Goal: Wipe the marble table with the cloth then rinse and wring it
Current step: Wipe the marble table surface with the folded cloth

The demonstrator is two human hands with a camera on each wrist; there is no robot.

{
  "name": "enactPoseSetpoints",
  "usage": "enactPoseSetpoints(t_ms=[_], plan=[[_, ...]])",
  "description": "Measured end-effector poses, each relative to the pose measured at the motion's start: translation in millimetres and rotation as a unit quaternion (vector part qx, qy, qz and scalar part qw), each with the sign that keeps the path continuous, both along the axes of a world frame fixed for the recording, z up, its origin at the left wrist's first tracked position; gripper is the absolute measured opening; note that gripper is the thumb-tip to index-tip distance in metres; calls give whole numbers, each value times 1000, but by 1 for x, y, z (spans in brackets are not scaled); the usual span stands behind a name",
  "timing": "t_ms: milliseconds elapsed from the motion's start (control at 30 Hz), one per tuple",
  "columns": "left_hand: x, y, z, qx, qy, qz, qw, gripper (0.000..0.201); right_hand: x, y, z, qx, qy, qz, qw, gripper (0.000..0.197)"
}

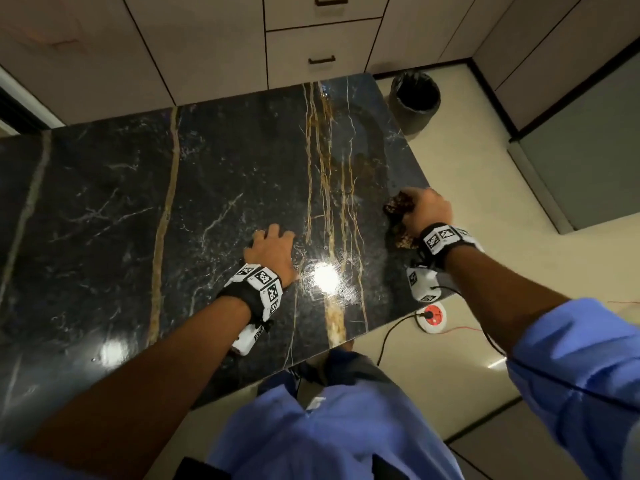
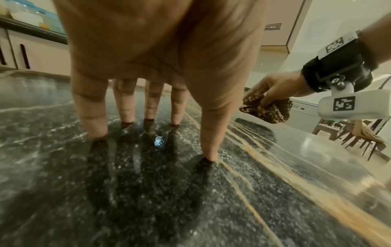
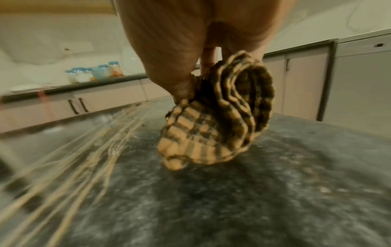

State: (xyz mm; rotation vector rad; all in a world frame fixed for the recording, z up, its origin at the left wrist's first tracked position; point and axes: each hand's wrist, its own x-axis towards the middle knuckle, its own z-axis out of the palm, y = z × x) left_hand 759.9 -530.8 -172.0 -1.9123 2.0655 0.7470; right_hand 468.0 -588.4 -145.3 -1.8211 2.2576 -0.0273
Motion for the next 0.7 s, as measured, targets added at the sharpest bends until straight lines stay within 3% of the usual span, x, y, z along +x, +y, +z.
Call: enactPoseSetpoints(t_ms=[167,333,433,600,700], plan=[[-3,-10,-2,-36,9,27,999,66,76,10,-6,-46,-79,119,989,54],[-9,-25,-7,-56,8,41,998,66,112,-2,-16,-3,-51,226,973,50],[-18,-38,-9,-62,25,55,996,65,90,-18,-23,13,-35,188,981,53],[-35,-57,-12,-82,40,74,993,65,-2,-56,-20,37,-16,41,998,50],[-41,-64,-18,-51,46,83,994,71,-23,-69,-17,23,-22,67,997,49]])
